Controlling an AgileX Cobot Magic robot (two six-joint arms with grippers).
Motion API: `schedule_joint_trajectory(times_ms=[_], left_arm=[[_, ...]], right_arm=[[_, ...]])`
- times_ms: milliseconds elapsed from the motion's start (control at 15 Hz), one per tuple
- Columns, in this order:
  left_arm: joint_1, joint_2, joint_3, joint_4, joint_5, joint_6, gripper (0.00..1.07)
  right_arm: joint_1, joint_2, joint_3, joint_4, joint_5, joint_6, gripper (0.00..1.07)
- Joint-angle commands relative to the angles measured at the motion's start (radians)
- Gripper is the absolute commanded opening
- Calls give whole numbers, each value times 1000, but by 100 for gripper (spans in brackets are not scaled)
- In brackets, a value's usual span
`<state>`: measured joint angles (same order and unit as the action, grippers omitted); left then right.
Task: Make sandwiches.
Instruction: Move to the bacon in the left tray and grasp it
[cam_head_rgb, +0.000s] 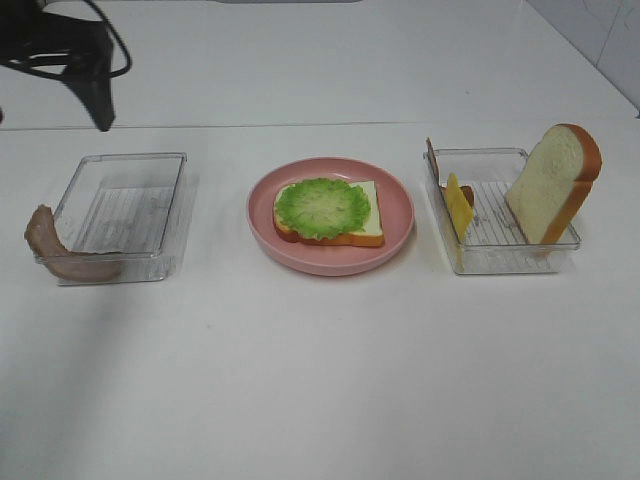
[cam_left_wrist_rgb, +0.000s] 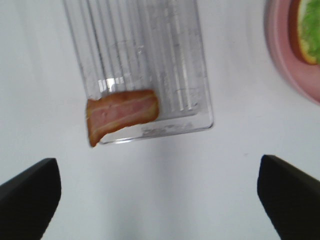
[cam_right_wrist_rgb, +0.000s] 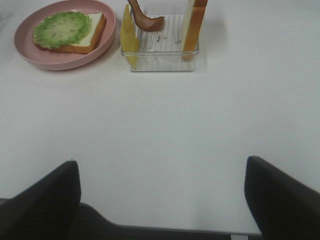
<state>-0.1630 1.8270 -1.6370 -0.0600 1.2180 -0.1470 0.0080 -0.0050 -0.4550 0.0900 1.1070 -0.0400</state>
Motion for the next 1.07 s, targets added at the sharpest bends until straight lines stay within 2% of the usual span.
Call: schedule_joint_trajectory(times_ms=[67, 267, 400, 467, 733, 1067], left_arm=[[68, -57, 93, -7, 13, 34, 99], [145, -52, 172, -19, -72, 80, 99], [145, -28, 173, -19, -116, 86, 99], [145, 16, 173, -52, -177, 88, 99], [142, 115, 173, -96, -226, 113, 98], [142, 192, 173, -91, -258, 115, 96]], right_arm=[[-7, -21, 3, 5, -3, -8, 87], [-7, -21, 3, 5, -3, -8, 87], [-7, -21, 3, 6, -3, -8, 87], [-7, -21, 3, 5, -3, -8, 87], [-7, -21, 3, 5, -3, -8, 87], [-7, -21, 3, 5, -3, -8, 87]])
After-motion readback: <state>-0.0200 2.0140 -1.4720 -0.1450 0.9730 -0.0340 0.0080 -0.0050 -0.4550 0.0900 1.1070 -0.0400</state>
